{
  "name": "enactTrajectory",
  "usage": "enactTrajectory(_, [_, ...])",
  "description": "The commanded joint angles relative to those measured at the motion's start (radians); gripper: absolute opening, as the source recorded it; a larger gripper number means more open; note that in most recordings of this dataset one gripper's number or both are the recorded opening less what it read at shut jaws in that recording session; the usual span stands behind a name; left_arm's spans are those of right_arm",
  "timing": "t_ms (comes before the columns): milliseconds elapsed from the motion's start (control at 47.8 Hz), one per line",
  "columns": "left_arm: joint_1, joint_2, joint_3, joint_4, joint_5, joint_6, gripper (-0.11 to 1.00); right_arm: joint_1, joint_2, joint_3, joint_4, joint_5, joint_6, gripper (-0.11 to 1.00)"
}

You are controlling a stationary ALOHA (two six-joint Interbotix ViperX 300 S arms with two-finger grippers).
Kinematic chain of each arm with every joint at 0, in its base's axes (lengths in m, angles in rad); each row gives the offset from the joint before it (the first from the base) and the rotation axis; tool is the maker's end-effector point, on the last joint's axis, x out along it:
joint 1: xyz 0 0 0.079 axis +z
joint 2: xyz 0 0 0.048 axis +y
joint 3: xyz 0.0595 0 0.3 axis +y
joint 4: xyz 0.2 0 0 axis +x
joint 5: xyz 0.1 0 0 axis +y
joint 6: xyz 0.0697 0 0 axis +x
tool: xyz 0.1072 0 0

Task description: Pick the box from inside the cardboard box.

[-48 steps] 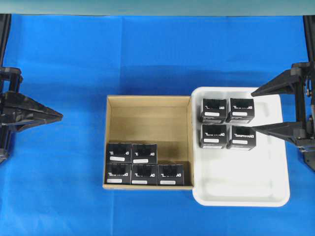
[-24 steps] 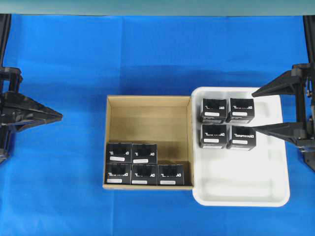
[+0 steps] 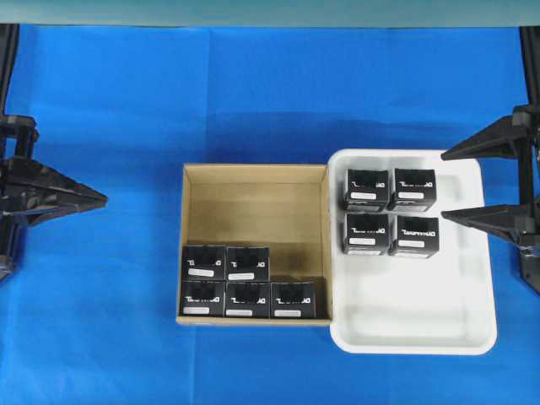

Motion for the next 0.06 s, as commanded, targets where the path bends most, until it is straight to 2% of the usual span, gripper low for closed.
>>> enactTrajectory(0, [0.002, 0.005, -0.026, 0.002, -0.005, 0.002, -0.04, -0.005, 0.002, -0.003, 0.002, -0.005, 0.002, 0.96])
enactTrajectory(42, [0.002, 0.005, -0.026, 0.002, -0.003, 0.002, -0.04, -0.008, 0.0, 0.003, 0.002, -0.003, 0.002, 0.96])
